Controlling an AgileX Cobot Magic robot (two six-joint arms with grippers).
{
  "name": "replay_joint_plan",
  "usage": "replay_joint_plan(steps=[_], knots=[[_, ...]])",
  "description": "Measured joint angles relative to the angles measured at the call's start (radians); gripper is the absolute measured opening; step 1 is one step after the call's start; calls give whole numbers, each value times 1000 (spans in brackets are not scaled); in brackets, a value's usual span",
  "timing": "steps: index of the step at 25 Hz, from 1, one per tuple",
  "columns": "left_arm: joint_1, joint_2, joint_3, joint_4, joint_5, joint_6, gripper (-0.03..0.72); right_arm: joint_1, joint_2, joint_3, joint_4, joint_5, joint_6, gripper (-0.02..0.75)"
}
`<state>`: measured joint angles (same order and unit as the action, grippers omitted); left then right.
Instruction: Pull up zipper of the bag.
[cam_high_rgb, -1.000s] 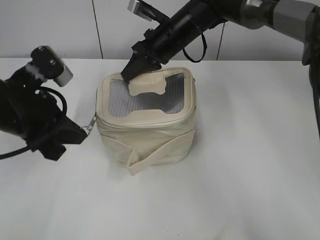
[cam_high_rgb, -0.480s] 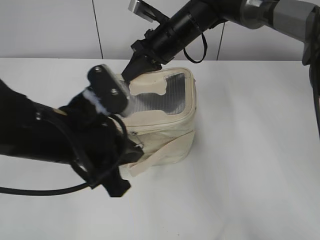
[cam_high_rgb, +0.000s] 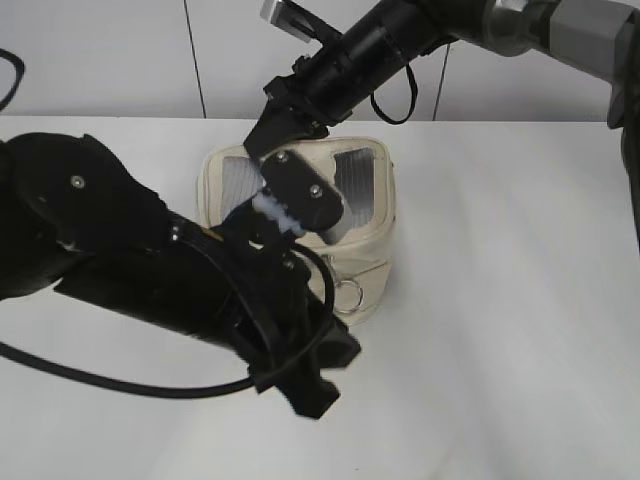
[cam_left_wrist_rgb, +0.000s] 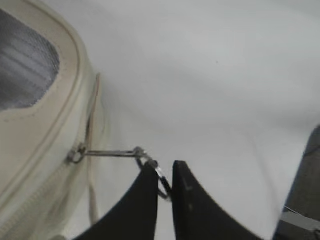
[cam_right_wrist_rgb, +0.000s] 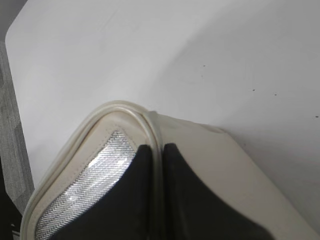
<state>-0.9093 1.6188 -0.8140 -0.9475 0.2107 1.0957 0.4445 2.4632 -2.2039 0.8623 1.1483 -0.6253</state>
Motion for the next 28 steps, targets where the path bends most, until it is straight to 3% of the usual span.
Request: replay_joint_plan(steps=[4, 6, 8, 12, 14, 16, 19, 23, 26, 28], knots=[[60, -15, -3, -2, 271, -11, 289, -24, -10, 0, -8, -30, 9, 325], [116, -47, -3, 3, 365, -18, 375, -54, -26, 0, -17, -23, 22, 372], [188, -97, -3, 5, 414, -33, 383, -101, -57, 0, -23, -15, 44, 368], [391, -162, -29, 9, 451, -10, 316, -217, -107, 5, -25, 43, 72, 344], [498, -141, -114, 5, 493, 19, 303, -278, -136, 54, 3, 47, 70, 338], [564, -75, -241, -16, 558, 54, 298, -330, -176, 184, 62, 37, 20, 326], [587, 94, -472, -38, 642, 77, 304, -388, -285, 493, 184, -87, -151, 293], [573, 328, -802, -39, 761, 83, 373, -431, -445, 936, 447, -226, -588, 274], [553, 496, -1019, -15, 878, 67, 421, -435, -471, 1113, 634, -260, -902, 288], [539, 575, -1138, 27, 945, 44, 430, -435, -471, 1172, 699, -271, -1034, 315]])
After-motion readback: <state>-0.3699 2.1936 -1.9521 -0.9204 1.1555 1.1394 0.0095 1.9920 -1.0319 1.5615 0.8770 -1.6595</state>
